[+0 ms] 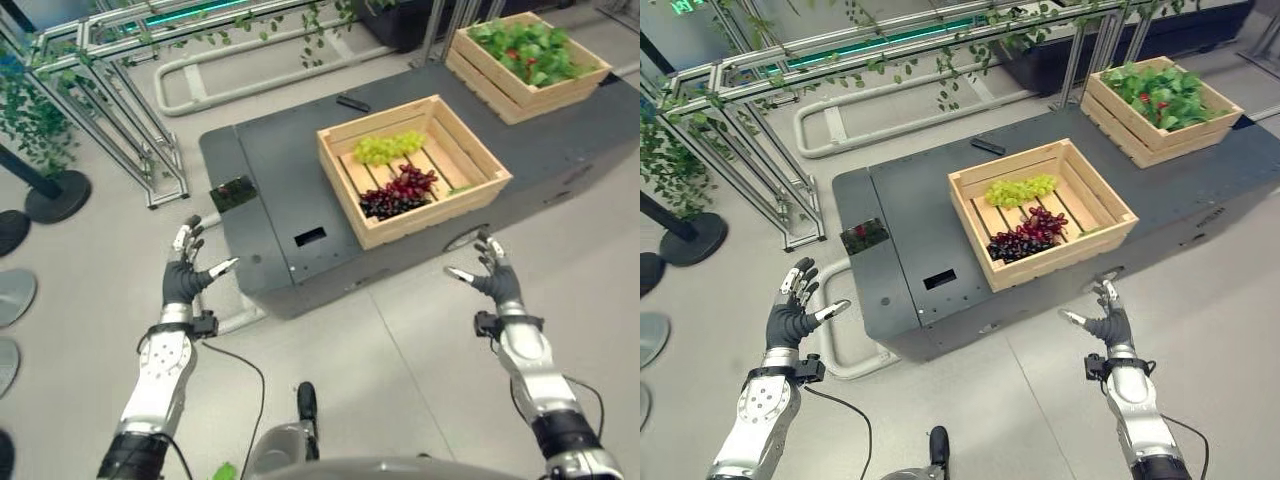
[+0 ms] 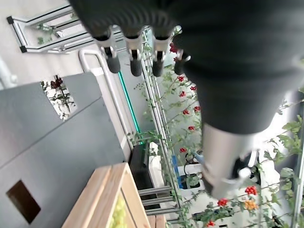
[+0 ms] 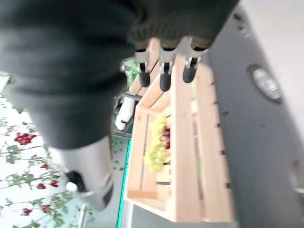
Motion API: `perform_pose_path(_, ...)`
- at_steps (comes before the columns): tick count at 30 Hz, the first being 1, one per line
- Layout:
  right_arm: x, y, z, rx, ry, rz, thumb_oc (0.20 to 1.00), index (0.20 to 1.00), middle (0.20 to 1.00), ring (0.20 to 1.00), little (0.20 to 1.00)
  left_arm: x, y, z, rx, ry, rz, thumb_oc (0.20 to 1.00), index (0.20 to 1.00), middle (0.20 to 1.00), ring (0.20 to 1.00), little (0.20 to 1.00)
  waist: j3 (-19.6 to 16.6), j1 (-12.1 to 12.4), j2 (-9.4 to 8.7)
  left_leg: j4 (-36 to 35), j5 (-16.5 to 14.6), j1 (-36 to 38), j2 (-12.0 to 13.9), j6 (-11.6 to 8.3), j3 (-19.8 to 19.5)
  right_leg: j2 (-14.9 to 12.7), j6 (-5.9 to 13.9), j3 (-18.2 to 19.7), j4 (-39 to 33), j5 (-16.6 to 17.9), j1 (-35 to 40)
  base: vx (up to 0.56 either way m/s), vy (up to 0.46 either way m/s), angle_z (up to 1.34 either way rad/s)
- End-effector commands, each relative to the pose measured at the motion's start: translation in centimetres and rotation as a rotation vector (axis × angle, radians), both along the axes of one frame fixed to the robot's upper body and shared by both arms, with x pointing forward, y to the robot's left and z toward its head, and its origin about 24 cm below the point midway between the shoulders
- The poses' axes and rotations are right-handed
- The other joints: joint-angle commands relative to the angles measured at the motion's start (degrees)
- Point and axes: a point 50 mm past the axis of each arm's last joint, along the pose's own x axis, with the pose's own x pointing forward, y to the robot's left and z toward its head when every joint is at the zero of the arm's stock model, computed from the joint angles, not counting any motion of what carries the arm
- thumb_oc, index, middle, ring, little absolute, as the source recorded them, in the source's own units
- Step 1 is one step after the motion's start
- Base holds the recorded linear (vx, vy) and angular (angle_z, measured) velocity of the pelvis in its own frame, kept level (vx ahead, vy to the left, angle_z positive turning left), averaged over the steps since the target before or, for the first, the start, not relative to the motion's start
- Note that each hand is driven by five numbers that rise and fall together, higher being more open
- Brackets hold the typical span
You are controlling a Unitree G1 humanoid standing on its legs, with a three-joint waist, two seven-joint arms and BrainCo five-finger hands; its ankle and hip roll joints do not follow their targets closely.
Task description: Pick up the fruits from the basket on one side to the basket on the other side
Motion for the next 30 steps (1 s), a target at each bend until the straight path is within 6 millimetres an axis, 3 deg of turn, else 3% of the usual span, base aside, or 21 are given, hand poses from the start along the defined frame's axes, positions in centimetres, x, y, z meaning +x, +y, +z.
perform_pose_path(1, 0.9, -0.6, 2.4, -0.043, -0.101, -0.006, 1.0, 1.0, 1.0, 1.0, 1.0, -0.4, 0.8, 3.1, 0.062, -0.168, 0.021, 1.0, 1.0, 1.0, 1.0, 1.0, -1.8, 0.4, -0.31, 5.2, -5.1, -1.1, 3.5, -5.34, 0.8, -6.5, 4.75, 3.7, -13.7, 19.3, -5.3, 0.11, 0.177, -0.41)
perform_pose_path(3, 1.1, -0.4, 2.1, -0.029, -0.093, -0.004, 1.0, 1.0, 1.0, 1.0, 1.0, -0.5, 1.0, 3.3, 0.066, -0.17, 0.03, 1.0, 1.0, 1.0, 1.0, 1.0, -1.7, 0.0, -0.96, 4.9, -6.0, 0.0, 2.6, -4.13, 2.0, -3.0, 4.7, 4.9, -13.5, 16.0, -6.1, 0.17, 0.272, -0.44)
perform_pose_path(5, 0.9, 0.0, 1.6, -0.02, -0.071, 0.027, 1.0, 1.0, 1.0, 1.0, 1.0, -0.3, 0.8, 3.2, 0.065, -0.166, 0.028, 1.0, 1.0, 1.0, 1.0, 1.0, -0.3, -0.7, -2.46, 4.7, -7.1, 2.3, 0.4, -3.12, 2.3, 6.0, 2.26, 6.5, -10.4, 9.1, -7.6, 0.12, 0.179, -0.2)
perform_pose_path(6, 0.9, 0.0, 1.6, -0.02, -0.072, 0.027, 1.0, 1.0, 1.0, 1.0, 1.0, -0.3, 0.8, 3.2, 0.065, -0.166, 0.028, 1.0, 1.0, 1.0, 1.0, 1.0, -0.2, -0.6, -2.46, 4.7, -7.1, 2.3, 0.4, -3.12, 2.3, 6.0, 2.25, 6.5, -10.4, 9.1, -7.6, 0.07, 0.098, 0.31)
perform_pose_path(8, 0.7, 0.2, 1.1, -0.01, -0.055, 0.046, 1.0, 1.0, 1.0, 1.0, 1.0, -0.5, 0.7, 2.8, 0.048, -0.147, 0.03, 1.0, 1.0, 1.0, 1.0, 1.0, 1.9, -1.4, -3.3, 5.3, -7.7, 4.9, -1.2, -2.93, 0.8, 13.9, 0.05, 10.5, -7.2, 4.8, -10.8, 0.15, 0.091, 0.24)
perform_pose_path(9, 0.7, 0.2, 1.0, -0.019, -0.048, 0.049, 1.0, 1.0, 1.0, 1.0, 1.0, -0.4, 0.5, 2.6, 0.034, -0.143, 0.024, 1.0, 1.0, 1.0, 1.0, 1.0, 2.6, -1.3, -2.87, 6.0, -8.2, 5.8, -0.9, -3.22, -0.1, 14.3, -1.15, 12.0, -8.4, 3.9, -9.5, 0.14, 0.021, -0.3)
perform_pose_path(13, 0.7, 0.1, 0.8, -0.035, -0.037, 0.05, 1.0, 1.0, 1.0, 1.0, 1.0, -0.5, 0.2, 2.1, -0.002, -0.132, 0.024, 1.0, 1.0, 1.0, 1.0, 1.0, 2.2, -1.0, -2.08, 5.3, -8.4, 7.4, 1.1, -4.07, -0.7, 13.5, -1.61, 11.9, -9.9, 4.4, -8.4, 0.2, -0.159, 0.03)
perform_pose_path(21, -0.4, -1.5, 0.2, -0.032, -0.009, -0.011, 1.0, 1.0, 1.0, 1.0, 1.0, -0.5, -0.8, 1.3, -0.052, -0.101, -0.031, 1.0, 1.0, 1.0, 1.0, 1.0, -0.2, -0.1, -1.09, 3.0, -6.4, 7.8, 2.6, -5.61, -4.3, 11.8, -1.99, 5.6, -12.3, 4.6, -3.7, 0.1, -0.137, 0.41)
perform_pose_path(30, -0.9, -1.5, -0.2, -0.02, 0.0, -0.025, 1.0, 1.0, 1.0, 1.0, 1.0, -0.7, -1.4, 0.5, -0.068, -0.066, -0.06, 1.0, 1.0, 1.0, 1.0, 1.0, -1.0, 0.1, -0.69, 2.2, -6.0, 8.6, 2.3, -5.72, -6.0, 10.7, -2.03, 3.0, -13.1, 4.2, -0.5, 0.04, -0.025, 0.26)
